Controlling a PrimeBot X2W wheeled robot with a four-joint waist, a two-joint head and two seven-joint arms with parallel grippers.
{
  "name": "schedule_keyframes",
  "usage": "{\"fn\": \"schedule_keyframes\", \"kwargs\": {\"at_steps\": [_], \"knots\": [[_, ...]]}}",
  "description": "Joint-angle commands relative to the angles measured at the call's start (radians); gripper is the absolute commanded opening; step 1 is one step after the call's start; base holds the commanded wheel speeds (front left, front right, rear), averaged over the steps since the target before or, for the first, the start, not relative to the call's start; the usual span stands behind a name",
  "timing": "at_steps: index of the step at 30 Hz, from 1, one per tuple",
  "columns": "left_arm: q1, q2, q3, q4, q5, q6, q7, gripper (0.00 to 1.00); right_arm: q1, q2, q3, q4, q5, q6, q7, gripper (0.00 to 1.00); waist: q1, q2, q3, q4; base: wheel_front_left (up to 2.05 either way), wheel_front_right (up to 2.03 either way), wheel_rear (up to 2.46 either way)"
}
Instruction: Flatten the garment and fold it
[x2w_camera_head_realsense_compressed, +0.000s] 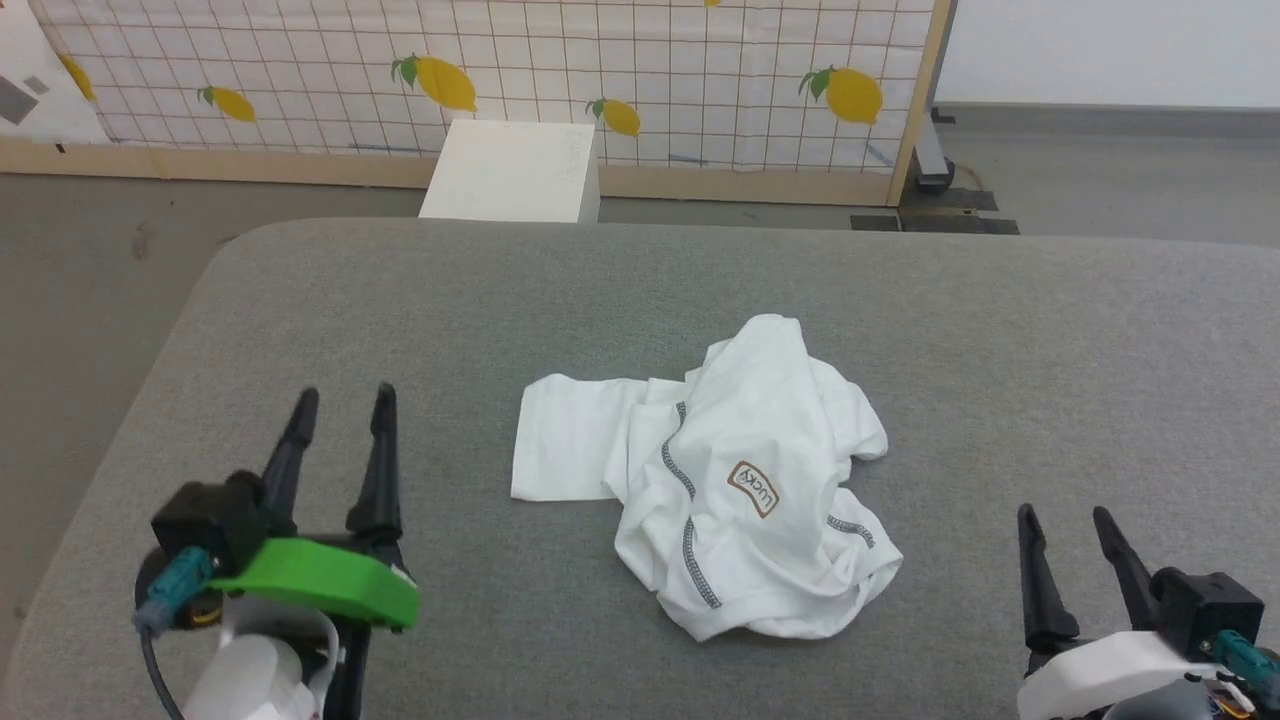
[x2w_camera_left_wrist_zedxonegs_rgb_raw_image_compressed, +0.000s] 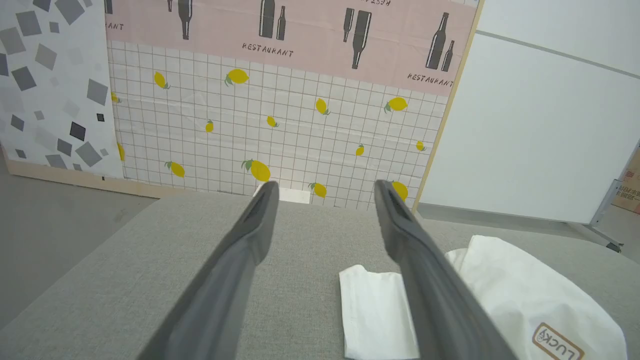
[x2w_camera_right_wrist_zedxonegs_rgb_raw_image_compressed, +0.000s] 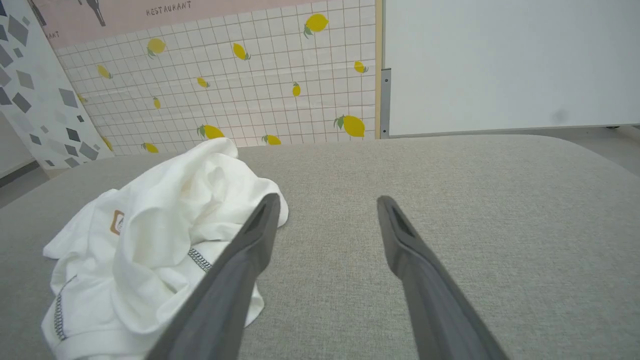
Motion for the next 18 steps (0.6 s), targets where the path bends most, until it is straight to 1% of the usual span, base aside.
{"fn": "schedule_keyframes", "kwargs": {"at_steps": [1,4,8,12,15,18], "knots": [[0.026,-0.015,0.013,0.001,0.022,-0.013,-0.004,1.0,0.0,0.0,0.009,0.005,-0.001,-0.001,0.018,1.0,0.0001,0.0,0.0,0.0,0.0,0.0,0.0],[0.057,-0.047,0.03,0.011,0.042,-0.035,-0.004,1.0,-0.007,0.0,0.03,0.011,0.012,-0.001,0.071,1.0,0.0001,0.0,0.004,-0.001,0.0,0.0,0.0],[0.094,-0.084,0.054,0.029,0.068,-0.051,-0.004,1.0,-0.059,0.0,0.069,0.03,0.031,-0.001,0.207,1.0,0.0001,0.0,0.015,-0.004,0.0,0.0,0.0],[0.116,-0.115,0.072,0.037,0.09,-0.068,-0.004,1.0,-0.16,0.0,0.125,0.058,0.031,-0.001,0.398,1.0,0.0001,0.0,0.039,0.003,0.0,0.0,0.0],[0.114,-0.133,0.079,0.043,0.106,-0.083,-0.004,1.0,-0.252,-0.007,0.175,0.094,0.017,-0.001,0.562,1.0,0.0001,0.0,0.067,0.022,0.0,0.0,0.0],[0.101,-0.148,0.087,0.044,0.121,-0.096,-0.004,1.0,-0.336,-0.037,0.229,0.143,-0.004,-0.001,0.7,1.0,0.0001,0.0,0.097,0.046,0.0,0.0,0.0]]}}
